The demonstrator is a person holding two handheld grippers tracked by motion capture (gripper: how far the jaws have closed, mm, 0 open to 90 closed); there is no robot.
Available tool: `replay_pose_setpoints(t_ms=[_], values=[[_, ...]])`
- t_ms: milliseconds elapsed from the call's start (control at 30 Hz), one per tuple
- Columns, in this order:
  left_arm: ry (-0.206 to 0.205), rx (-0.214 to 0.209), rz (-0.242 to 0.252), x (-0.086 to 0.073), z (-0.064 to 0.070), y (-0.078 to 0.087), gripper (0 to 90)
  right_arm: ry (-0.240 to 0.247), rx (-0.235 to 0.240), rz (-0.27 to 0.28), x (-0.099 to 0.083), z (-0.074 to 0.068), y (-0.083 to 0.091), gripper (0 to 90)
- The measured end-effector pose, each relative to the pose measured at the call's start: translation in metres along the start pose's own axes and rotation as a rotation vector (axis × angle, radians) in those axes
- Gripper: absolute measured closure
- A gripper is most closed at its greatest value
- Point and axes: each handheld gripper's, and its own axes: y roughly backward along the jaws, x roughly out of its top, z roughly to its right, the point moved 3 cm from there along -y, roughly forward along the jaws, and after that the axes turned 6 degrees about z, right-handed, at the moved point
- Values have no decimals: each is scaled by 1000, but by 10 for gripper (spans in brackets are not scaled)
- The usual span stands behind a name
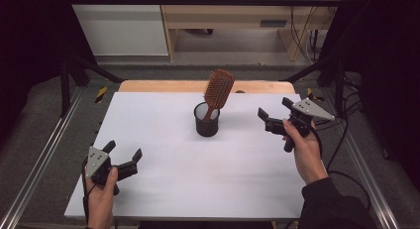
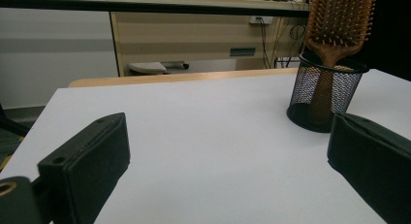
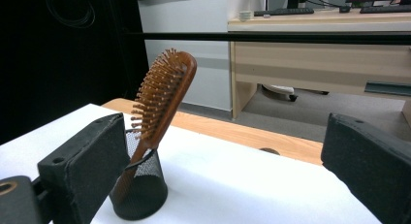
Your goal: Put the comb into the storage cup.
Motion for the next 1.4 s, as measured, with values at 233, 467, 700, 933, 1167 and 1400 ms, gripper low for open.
replay_pose_setpoints(t_ms=[233,467,700,933,1167,1400], values=[[-13,-3,-3,1,-2,1,18,7,2,-5,-10,5,19,32],[-17,-27,-2,0,-4,5,17,23,-6,3,-23,10,37,31],[-10,-25,6,0,-10,14,20,19,-26,3,-41,13,53,31],[4,1,26,1,-15,23,30,4,-45,1,-55,17,70,30],[6,-12,55,5,-14,24,29,6,-49,-6,-62,17,82,30],[15,-17,67,6,-15,26,27,18,-29,-14,-70,8,88,28]])
